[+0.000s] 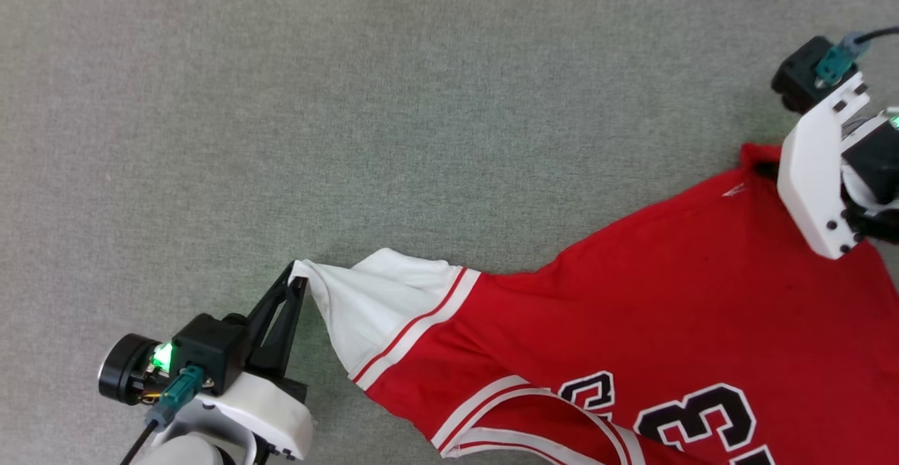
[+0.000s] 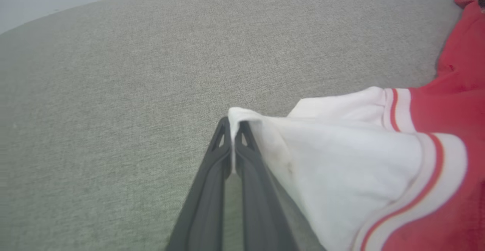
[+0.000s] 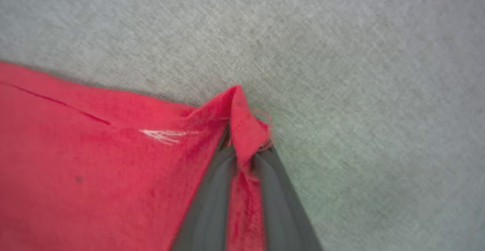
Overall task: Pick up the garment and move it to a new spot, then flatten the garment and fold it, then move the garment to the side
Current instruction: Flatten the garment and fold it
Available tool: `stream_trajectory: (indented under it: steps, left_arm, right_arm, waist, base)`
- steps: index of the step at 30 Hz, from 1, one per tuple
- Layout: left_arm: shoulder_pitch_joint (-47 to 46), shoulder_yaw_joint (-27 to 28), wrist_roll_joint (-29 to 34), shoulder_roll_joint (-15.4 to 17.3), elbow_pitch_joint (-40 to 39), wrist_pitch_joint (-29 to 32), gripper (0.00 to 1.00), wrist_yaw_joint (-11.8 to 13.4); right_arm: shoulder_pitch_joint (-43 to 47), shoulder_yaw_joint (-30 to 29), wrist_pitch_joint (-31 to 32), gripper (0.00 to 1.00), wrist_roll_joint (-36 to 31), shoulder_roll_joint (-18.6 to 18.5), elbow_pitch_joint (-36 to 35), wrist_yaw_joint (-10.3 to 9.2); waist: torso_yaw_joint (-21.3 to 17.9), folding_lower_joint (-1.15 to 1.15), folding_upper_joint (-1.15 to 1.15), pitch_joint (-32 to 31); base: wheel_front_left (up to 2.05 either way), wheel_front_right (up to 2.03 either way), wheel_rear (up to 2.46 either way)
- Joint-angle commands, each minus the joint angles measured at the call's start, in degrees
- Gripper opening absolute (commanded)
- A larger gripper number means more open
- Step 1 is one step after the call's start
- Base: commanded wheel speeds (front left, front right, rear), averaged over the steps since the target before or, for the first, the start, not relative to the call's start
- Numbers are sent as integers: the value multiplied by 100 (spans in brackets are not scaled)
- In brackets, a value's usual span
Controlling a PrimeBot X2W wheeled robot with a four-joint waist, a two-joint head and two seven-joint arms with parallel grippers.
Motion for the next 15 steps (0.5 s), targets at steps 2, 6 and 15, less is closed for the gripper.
stream_trajectory:
  steps: [2, 6, 15]
  left_arm:
    - [17, 64, 13, 60, 54, -33, 0, -11]
    - [-88, 105, 68, 199, 82, -9, 0, -36]
    - [-850, 420, 163, 556, -63, 296, 0, -152]
  right_arm:
    - [5, 54, -477, 0, 70, 22, 94, 3]
    - [-140, 42, -1149, 0, 165, -7, 46, 4]
    - [-502, -117, -2473, 0, -120, 83, 84, 3]
  waist:
    - [-158, 0, 0, -336]
    - [-325, 0, 0, -756]
    - [-701, 0, 0, -1228]
  base:
    - [0, 0, 0]
    - [0, 0, 0]
    - [0, 0, 0]
